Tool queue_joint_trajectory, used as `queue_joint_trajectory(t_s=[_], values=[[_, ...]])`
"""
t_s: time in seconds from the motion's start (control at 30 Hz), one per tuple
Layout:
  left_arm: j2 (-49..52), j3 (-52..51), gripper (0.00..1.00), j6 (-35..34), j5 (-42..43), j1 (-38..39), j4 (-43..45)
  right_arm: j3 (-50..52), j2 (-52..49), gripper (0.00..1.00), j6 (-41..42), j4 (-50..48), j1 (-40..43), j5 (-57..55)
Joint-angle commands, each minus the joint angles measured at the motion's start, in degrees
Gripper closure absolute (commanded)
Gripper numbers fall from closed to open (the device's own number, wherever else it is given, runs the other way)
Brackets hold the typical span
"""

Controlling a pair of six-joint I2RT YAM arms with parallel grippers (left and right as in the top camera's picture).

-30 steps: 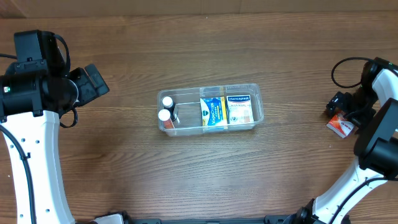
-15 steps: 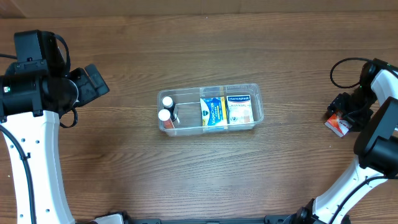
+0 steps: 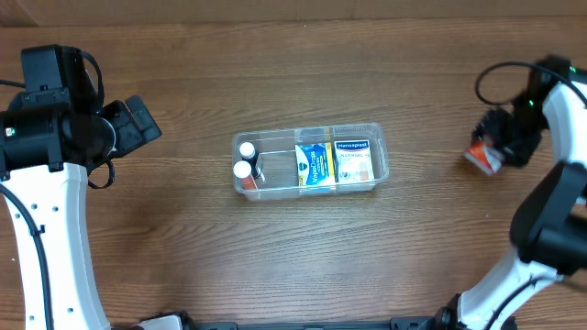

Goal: Pack container
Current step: 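Lower the red box into the container's right end, release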

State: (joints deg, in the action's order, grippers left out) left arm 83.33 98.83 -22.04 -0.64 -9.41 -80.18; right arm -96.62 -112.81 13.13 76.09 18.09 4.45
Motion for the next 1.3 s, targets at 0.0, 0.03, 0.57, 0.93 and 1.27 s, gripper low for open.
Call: queue_joint_trajectory(t_s=[0.0, 0.03, 0.57, 0.93, 1.27], values=[[-0.07, 0.66, 0.0, 1.29, 0.24, -0.15, 0.04, -2.91, 13.14, 0.27, -4.48, -0.11, -9.92, 2.32], [-0.07, 0.66, 0.0, 1.29, 0.24, -0.15, 0.04, -2.91, 15.08, 0.27, -5.77, -0.39, -12.79, 2.21], [-0.07, 0.66, 0.0, 1.29, 0.26, -0.15, -0.63, 5.99, 13.38, 0.27, -2.47, -7.04, -38.53, -1.11], [-0.07, 0.66, 0.0, 1.27, 0.26, -0.15, -0.66, 14.16, 8.94, 0.2, -2.71, -13.81, -38.6, -0.9], [-0.07, 0.66, 0.0, 1.29, 0.26, -0.15, -1.07, 12.52, 9.4, 0.0, -2.69, -14.73, -38.6, -0.96]])
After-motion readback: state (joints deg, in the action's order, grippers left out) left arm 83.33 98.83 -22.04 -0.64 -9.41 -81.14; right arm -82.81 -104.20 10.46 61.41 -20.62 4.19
